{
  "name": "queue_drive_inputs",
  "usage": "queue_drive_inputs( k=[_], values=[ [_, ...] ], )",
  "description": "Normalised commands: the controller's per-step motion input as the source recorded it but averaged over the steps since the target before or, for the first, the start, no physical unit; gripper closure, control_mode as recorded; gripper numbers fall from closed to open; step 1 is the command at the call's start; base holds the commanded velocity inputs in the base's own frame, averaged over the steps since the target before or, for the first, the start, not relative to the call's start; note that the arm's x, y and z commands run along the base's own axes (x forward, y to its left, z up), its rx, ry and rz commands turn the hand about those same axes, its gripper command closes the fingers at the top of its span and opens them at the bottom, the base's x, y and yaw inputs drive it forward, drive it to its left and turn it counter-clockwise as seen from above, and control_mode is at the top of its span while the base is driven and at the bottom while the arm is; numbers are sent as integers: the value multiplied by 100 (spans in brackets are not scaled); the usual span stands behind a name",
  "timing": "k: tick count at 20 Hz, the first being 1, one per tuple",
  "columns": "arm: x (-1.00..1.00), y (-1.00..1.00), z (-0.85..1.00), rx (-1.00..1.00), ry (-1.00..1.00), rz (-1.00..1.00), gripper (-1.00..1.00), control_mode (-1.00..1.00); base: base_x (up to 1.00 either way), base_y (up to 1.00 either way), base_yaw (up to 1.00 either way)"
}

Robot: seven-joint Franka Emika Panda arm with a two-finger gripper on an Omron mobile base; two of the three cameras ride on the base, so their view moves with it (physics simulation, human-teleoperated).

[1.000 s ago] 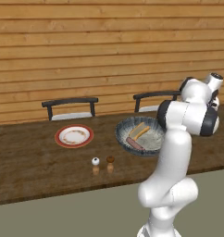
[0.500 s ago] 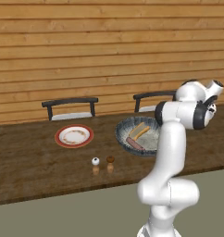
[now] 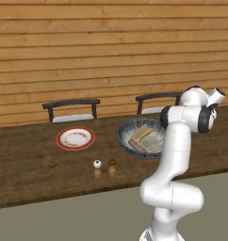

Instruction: Place one bun and one sausage from the bowl on each plate.

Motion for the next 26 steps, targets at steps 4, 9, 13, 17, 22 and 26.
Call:
queue_drive_inputs(
  k=[4,9,13,17,22,26],
  values=[
    [24,0,-25,0,-3,-8,-100,-100,0,0,0],
    [54,-2,-2,0,-2,-11,-100,-100,0,0,0],
    [31,-26,5,0,0,-12,-100,-100,0,0,0],
    [-59,-27,67,5,-11,-6,-100,-100,0,0,0],
    [-100,48,95,2,-4,1,-100,-100,0,0,0],
    [-100,100,65,-1,16,7,-100,-100,0,0,0]
  ],
)
